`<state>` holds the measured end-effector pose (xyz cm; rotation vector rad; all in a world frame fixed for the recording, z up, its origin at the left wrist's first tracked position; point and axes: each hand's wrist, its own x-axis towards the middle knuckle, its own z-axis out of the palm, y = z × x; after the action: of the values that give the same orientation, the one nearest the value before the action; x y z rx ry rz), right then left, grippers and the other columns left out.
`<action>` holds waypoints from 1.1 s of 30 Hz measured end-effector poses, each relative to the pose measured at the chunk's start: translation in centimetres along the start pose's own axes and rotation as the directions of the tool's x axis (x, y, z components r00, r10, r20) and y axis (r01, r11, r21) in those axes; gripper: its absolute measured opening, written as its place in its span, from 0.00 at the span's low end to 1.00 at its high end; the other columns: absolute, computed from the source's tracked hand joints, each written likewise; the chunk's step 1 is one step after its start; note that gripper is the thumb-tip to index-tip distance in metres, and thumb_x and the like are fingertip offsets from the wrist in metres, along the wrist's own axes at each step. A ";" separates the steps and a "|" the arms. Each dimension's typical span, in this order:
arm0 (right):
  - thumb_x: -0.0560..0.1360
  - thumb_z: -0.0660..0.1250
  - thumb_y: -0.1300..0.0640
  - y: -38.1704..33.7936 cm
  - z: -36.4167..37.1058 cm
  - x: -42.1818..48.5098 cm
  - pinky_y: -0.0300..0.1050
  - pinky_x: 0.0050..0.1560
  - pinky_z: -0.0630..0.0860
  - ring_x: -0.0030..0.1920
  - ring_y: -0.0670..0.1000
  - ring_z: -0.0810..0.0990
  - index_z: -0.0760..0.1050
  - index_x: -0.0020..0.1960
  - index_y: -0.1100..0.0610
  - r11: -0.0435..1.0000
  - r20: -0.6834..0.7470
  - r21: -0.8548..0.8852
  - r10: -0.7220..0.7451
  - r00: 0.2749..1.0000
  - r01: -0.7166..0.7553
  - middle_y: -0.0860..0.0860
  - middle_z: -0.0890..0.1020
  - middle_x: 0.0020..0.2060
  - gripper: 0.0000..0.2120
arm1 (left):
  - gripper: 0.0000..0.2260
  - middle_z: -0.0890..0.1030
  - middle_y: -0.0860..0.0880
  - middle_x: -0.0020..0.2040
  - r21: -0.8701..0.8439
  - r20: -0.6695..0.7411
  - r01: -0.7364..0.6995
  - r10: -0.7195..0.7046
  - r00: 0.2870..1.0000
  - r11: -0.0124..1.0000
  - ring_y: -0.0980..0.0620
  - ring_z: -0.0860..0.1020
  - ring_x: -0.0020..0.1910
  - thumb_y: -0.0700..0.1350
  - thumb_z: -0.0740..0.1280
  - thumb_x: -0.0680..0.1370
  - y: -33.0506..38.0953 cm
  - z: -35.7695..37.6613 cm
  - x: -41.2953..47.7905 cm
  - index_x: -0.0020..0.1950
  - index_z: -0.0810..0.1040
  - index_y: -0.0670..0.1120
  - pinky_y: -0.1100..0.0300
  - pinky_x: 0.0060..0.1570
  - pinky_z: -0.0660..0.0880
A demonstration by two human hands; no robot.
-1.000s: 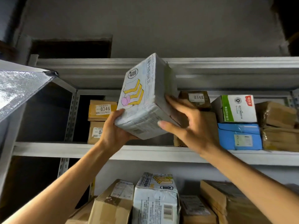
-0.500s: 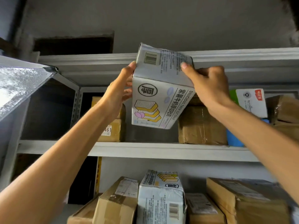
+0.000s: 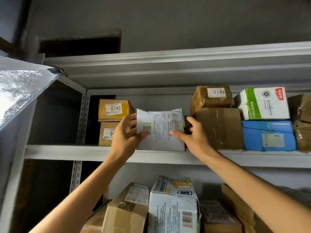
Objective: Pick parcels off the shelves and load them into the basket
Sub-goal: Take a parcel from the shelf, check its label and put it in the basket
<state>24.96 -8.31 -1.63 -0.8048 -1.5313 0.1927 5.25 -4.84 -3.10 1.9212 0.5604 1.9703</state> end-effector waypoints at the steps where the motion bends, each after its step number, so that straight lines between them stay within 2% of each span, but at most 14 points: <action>1: 0.71 0.72 0.66 0.4 0.4 0.5 0.26 0.47 0.73 0.42 0.38 0.78 0.72 0.58 0.64 0.999 -0.016 -0.035 -0.021 1.000 0.021 0.47 0.78 0.44 0.17 | 0.20 0.81 0.51 0.53 0.053 -0.008 -0.009 0.010 1.000 0.999 0.52 0.81 0.52 0.35 0.72 0.72 -0.2 0.1 0.2 0.62 0.73 0.46 0.56 0.47 0.81; 3: 0.69 0.76 0.64 1.5 1.1 1.7 0.47 0.54 0.78 0.49 0.51 0.82 0.77 0.53 0.65 0.992 -0.052 -0.113 -0.058 0.997 0.051 0.53 0.83 0.47 0.15 | 0.19 0.81 0.50 0.54 0.163 -0.011 -0.014 0.016 1.000 0.987 0.53 0.80 0.52 0.37 0.72 0.73 -0.6 0.1 0.5 0.62 0.73 0.46 0.57 0.49 0.81; 4: 0.68 0.76 0.63 2.0 1.5 2.2 0.53 0.54 0.79 0.50 0.53 0.82 0.79 0.52 0.65 0.989 -0.053 -0.140 -0.064 0.997 0.056 0.55 0.84 0.48 0.15 | 0.19 0.81 0.50 0.54 0.195 -0.022 -0.009 0.014 1.000 0.981 0.52 0.80 0.52 0.37 0.72 0.73 -0.8 0.1 0.7 0.62 0.74 0.46 0.58 0.49 0.80; 7: 0.67 0.77 0.61 3.4 2.4 3.7 0.58 0.51 0.80 0.48 0.54 0.83 0.80 0.51 0.61 0.983 -0.081 -0.178 -0.059 0.995 0.044 0.55 0.85 0.48 0.14 | 0.19 0.81 0.49 0.54 0.240 -0.063 -0.001 0.017 0.998 0.971 0.52 0.80 0.51 0.37 0.72 0.73 -1.4 0.0 1.1 0.62 0.74 0.46 0.63 0.44 0.79; 11: 0.67 0.77 0.62 4.6 3.1 5.1 0.59 0.50 0.80 0.47 0.55 0.83 0.79 0.46 0.59 0.987 -0.099 -0.161 -0.043 0.994 0.026 0.55 0.84 0.45 0.11 | 0.18 0.80 0.51 0.52 0.246 -0.073 -0.007 0.026 0.997 0.969 0.54 0.79 0.48 0.36 0.71 0.74 -2.1 0.3 1.8 0.62 0.74 0.44 0.69 0.38 0.78; 14: 0.68 0.76 0.63 5.0 3.7 5.0 0.58 0.51 0.80 0.47 0.54 0.83 0.78 0.48 0.60 0.986 -0.117 -0.162 -0.056 0.992 0.036 0.55 0.84 0.46 0.11 | 0.19 0.80 0.53 0.48 0.230 -0.086 -0.004 0.025 0.996 0.973 0.60 0.78 0.43 0.35 0.71 0.74 -2.7 0.5 2.0 0.63 0.74 0.43 0.71 0.36 0.77; 16: 0.69 0.76 0.62 5.1 4.0 4.9 0.56 0.50 0.80 0.47 0.54 0.83 0.78 0.48 0.61 0.982 -0.139 -0.184 -0.076 0.987 0.050 0.54 0.84 0.45 0.11 | 0.19 0.80 0.53 0.47 0.231 -0.091 -0.012 0.033 0.995 0.973 0.59 0.79 0.43 0.34 0.71 0.74 -3.2 0.5 2.2 0.64 0.74 0.43 0.73 0.35 0.76; 20: 0.72 0.73 0.60 5.4 4.1 4.4 0.43 0.47 0.78 0.47 0.49 0.82 0.78 0.53 0.61 0.972 -0.132 -0.224 -0.100 0.986 0.069 0.50 0.83 0.47 0.11 | 0.21 0.80 0.53 0.49 0.202 -0.089 -0.009 0.027 0.996 0.979 0.57 0.80 0.45 0.34 0.71 0.73 -4.1 0.5 2.6 0.65 0.74 0.43 0.72 0.37 0.77; 23: 0.73 0.73 0.59 5.4 4.4 4.3 0.46 0.50 0.79 0.48 0.49 0.82 0.78 0.55 0.61 0.967 -0.145 -0.241 -0.114 0.983 0.077 0.52 0.84 0.49 0.12 | 0.21 0.80 0.53 0.50 0.187 -0.083 0.013 0.002 0.997 0.982 0.53 0.81 0.47 0.33 0.71 0.73 -4.5 0.5 2.9 0.65 0.73 0.42 0.72 0.38 0.77; 29: 0.73 0.72 0.61 4.9 4.5 4.3 0.48 0.52 0.79 0.51 0.52 0.82 0.78 0.54 0.61 0.971 -0.127 -0.238 -0.051 0.991 0.020 0.54 0.84 0.51 0.11 | 0.23 0.80 0.48 0.55 0.210 -0.085 0.037 -0.020 0.996 0.977 0.48 0.80 0.53 0.33 0.71 0.73 -4.3 0.6 3.1 0.66 0.72 0.41 0.73 0.37 0.77; 31: 0.73 0.73 0.59 3.8 4.0 4.6 0.49 0.53 0.78 0.53 0.54 0.81 0.77 0.55 0.62 0.935 -0.074 -0.353 -0.005 0.997 -0.022 0.54 0.83 0.52 0.13 | 0.26 0.79 0.48 0.58 0.252 -0.111 0.001 0.027 0.993 0.968 0.50 0.79 0.55 0.35 0.74 0.71 -3.5 0.5 3.2 0.67 0.72 0.43 0.72 0.41 0.78; 33: 0.72 0.74 0.58 1.8 2.9 5.0 0.50 0.51 0.79 0.52 0.55 0.80 0.76 0.56 0.61 0.815 0.068 -0.579 0.039 0.997 0.008 0.54 0.81 0.51 0.15 | 0.29 0.78 0.49 0.60 0.443 -0.137 -0.097 0.174 0.975 0.891 0.52 0.77 0.56 0.41 0.77 0.68 -2.5 0.1 3.9 0.67 0.73 0.46 0.63 0.49 0.78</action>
<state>23.34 -3.08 0.92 -1.3047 -1.6783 -0.2562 5.07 -0.74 -0.90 2.0979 1.0151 2.2678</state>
